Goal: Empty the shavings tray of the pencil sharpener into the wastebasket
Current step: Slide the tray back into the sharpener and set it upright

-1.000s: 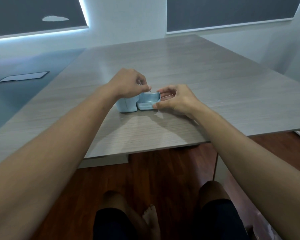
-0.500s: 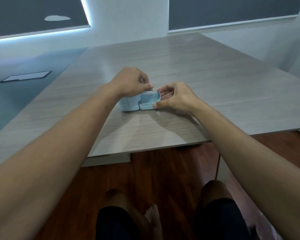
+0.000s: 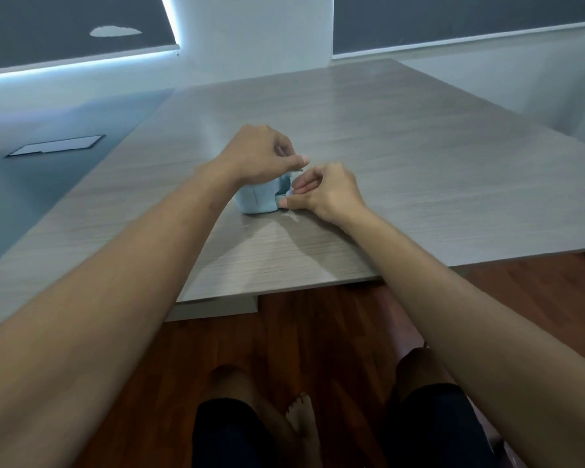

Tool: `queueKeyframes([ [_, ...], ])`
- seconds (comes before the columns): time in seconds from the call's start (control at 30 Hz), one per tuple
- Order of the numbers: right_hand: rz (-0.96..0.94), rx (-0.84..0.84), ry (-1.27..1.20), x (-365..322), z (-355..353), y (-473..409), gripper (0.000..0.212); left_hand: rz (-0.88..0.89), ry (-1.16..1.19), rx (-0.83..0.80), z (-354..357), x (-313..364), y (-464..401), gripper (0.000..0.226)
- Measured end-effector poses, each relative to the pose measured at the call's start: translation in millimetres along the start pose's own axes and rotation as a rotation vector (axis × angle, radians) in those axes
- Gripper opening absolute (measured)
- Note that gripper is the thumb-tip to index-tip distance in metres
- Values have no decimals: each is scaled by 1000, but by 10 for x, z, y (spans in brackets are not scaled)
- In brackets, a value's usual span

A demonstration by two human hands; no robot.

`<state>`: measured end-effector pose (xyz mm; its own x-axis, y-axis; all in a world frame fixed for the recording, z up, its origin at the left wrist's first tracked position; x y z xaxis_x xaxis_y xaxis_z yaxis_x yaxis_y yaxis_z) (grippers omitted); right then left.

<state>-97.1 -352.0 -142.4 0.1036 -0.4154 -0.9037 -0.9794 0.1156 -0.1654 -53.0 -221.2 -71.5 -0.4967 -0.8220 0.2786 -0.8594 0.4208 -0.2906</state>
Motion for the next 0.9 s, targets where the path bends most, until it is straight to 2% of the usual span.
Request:
queueKeyframes([
  [0.17, 25, 7, 5, -8, 32, 22, 44, -89, 367, 64, -150, -78, 50, 37],
  [0.27, 25, 3, -9, -13, 12, 34, 42, -60, 311, 63, -218, -106, 92, 41],
  [0.33, 43, 1, -33, -18, 14, 45, 40, -82, 298, -4, -259, -185, 129, 50],
  [0.43, 70, -11, -77, -41, 33, 77, 38, -154, 400, -116, -300, -377, 205, 60],
  [0.53, 96, -24, -112, -59, 39, 105, 36, -152, 468, -179, -253, -483, 258, 51],
  [0.6, 117, -43, -132, -74, 60, 126, 36, -134, 527, -174, -213, -506, 272, 41],
  [0.73, 143, -85, -169, -100, 147, 148, 42, -142, 566, -144, -175, -522, 267, 37],
  [0.9, 142, -153, -154, -79, 141, 157, 51, -157, 565, -108, -154, -531, 280, 50],
])
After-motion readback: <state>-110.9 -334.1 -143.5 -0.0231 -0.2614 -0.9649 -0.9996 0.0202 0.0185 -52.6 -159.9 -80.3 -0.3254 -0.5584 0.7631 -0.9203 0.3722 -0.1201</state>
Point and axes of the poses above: each hand's wrist, its own y-axis away from the middle knuckle, its own z-axis out of the palm, x = y × z, the point moved 3 cm from there along -y, towards the middle knuckle, and after that the axes turned 2 degrees about -z, right-handed, at the moved point
